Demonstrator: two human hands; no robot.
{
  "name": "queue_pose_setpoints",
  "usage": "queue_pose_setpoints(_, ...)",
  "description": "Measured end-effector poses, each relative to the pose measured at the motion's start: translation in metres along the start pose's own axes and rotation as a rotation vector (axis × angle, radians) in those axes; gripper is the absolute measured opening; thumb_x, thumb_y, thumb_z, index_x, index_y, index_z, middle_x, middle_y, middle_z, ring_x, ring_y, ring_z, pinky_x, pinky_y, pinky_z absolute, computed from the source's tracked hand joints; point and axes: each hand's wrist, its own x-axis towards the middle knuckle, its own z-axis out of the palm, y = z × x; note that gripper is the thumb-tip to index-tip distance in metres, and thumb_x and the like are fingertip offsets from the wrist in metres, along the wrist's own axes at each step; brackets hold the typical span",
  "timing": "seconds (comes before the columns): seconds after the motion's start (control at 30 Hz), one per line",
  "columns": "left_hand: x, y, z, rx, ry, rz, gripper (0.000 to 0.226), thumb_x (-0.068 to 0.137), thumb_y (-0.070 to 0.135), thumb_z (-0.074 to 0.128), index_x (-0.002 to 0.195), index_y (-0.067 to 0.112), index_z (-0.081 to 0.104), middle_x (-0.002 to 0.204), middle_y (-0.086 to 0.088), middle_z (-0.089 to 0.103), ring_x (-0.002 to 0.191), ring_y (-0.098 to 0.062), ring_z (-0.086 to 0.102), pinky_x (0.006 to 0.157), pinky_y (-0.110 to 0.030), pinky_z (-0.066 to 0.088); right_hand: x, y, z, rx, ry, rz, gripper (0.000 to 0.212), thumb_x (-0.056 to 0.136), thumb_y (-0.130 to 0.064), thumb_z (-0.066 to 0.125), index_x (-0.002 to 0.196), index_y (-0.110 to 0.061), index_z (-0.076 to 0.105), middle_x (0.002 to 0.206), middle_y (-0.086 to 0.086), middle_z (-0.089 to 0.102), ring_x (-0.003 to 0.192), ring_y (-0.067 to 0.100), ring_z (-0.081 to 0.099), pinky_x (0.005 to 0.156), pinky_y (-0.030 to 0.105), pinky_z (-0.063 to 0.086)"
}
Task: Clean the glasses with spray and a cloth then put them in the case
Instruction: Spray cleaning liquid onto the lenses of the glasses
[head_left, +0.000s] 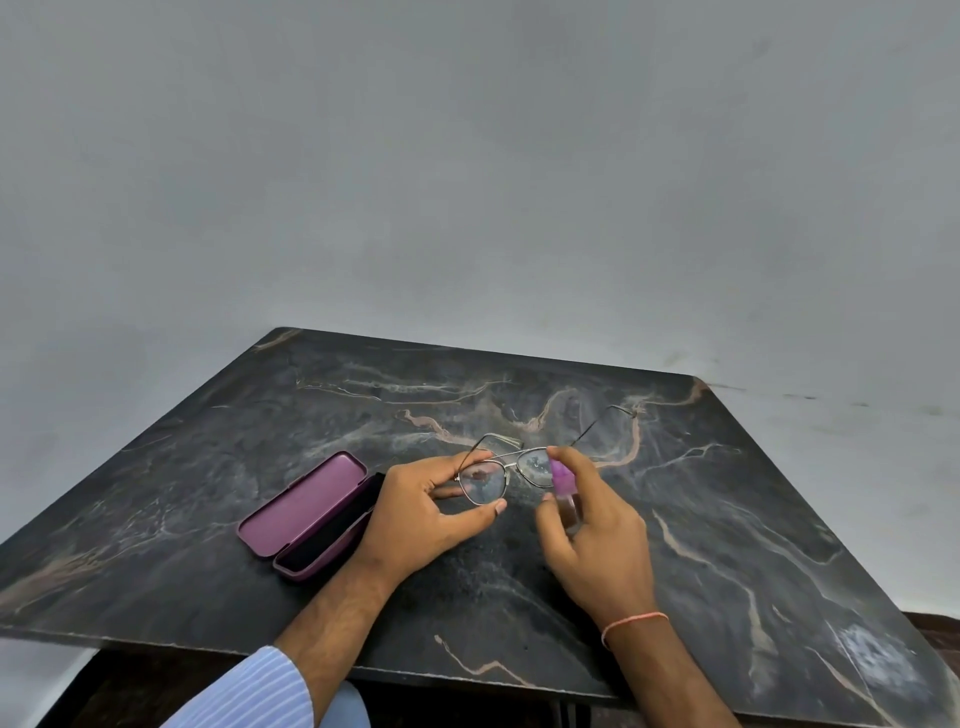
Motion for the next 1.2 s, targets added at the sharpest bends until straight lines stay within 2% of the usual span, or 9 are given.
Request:
queue_pose_setpoints(0.07,0.0,0.001,0.0,0.015,-0.007,0.011,0.06,0.079,0.014,0.102,0.132,0.034,0.079,0.123,0.024,0.083,0.119,-0.001,0.079,0.097,-0.019,0.064,0.001,0.003,0.003,0.007,-0.031,0.009,0.045,0.088,-0.038,0.058,0.133,-0.045,0.059,0.06,-0.015,0.055,0.062,0.008,0.06,0.058,0.011,0.037)
queue_pose_setpoints(0.17,0.0,0.002,0.0,0.017,-0.008,0.021,0.061,0.079,0.016,0.101,0.134,0.034,0.079,0.125,0.025,0.082,0.12,-0.001,0.079,0.099,-0.019,0.063,0.003,0.005,0.006,0.03,-0.049,0.024,0.042,0.087,-0.037,0.059,0.128,-0.044,0.059,0.059,-0.009,0.055,0.059,0.011,0.058,0.056,0.023,0.041)
queue_pose_setpoints(0.27,0.0,0.003,0.0,0.013,-0.001,0.021,0.062,0.079,0.018,0.101,0.133,0.038,0.078,0.125,0.025,0.082,0.12,-0.001,0.079,0.1,-0.018,0.062,0.002,0.007,0.007,0.082,-0.008,0.041,0.041,0.087,-0.036,0.059,0.127,-0.046,0.059,0.057,-0.006,0.056,0.057,0.014,0.057,0.053,0.02,0.04)
queue_pose_setpoints(0.37,0.0,0.002,0.001,0.021,0.006,0.013,0.062,0.079,0.014,0.102,0.134,0.033,0.079,0.123,0.022,0.083,0.12,-0.002,0.079,0.099,-0.019,0.062,-0.001,0.007,0.006,0.201,0.021,0.042,0.045,0.09,-0.031,0.062,0.13,-0.053,0.06,0.06,-0.002,0.059,0.048,0.016,0.054,0.05,0.021,0.041)
queue_pose_setpoints(0.53,0.0,-0.001,0.001,0.035,0.007,0.01,0.061,0.079,0.013,0.102,0.136,0.021,0.081,0.125,0.022,0.083,0.121,-0.001,0.078,0.099,-0.021,0.063,-0.012,-0.001,0.0,0.235,0.011,-0.046,0.049,0.091,-0.023,0.065,0.135,-0.045,0.064,0.065,-0.016,0.056,0.049,0.009,0.048,0.054,0.011,0.034)
queue_pose_setpoints(0.7,0.0,-0.001,0.0,0.04,-0.026,0.037,0.057,0.081,0.014,0.101,0.135,0.021,0.081,0.124,0.015,0.085,0.118,-0.004,0.08,0.102,-0.026,0.064,-0.019,-0.015,0.009,0.288,-0.067,-0.081,0.048,0.09,-0.021,0.063,0.133,-0.042,0.066,0.066,-0.019,0.057,0.051,0.008,0.051,0.056,0.014,0.038)
queue_pose_setpoints(0.93,0.001,0.007,-0.001,0.059,-0.062,0.112,0.06,0.086,0.024,0.096,0.138,0.045,0.075,0.127,0.024,0.081,0.118,-0.002,0.08,0.1,-0.021,0.062,-0.015,-0.02,0.024,0.26,-0.114,-0.071,0.047,0.089,-0.025,0.062,0.129,-0.048,0.063,0.071,-0.011,0.066,0.057,0.014,0.061,0.054,0.022,0.046)
queue_pose_setpoints(1.07,0.001,0.002,-0.001,0.068,-0.069,0.111,0.055,0.087,0.023,0.096,0.138,0.03,0.079,0.126,0.021,0.083,0.116,-0.004,0.08,0.1,-0.027,0.064,-0.016,-0.018,0.025,0.259,-0.104,-0.073,0.044,0.089,-0.026,0.061,0.127,-0.05,0.062,0.072,-0.011,0.066,0.057,0.014,0.062,0.054,0.022,0.045)
queue_pose_setpoints(1.2,0.002,0.001,0.0,0.08,-0.055,0.107,0.053,0.088,0.021,0.097,0.138,0.022,0.079,0.124,0.017,0.084,0.115,-0.005,0.081,0.099,-0.029,0.065,-0.016,-0.016,0.024,0.243,-0.076,-0.07,0.05,0.091,-0.027,0.06,0.135,-0.05,0.062,0.071,-0.017,0.064,0.055,0.013,0.059,0.055,0.018,0.042)
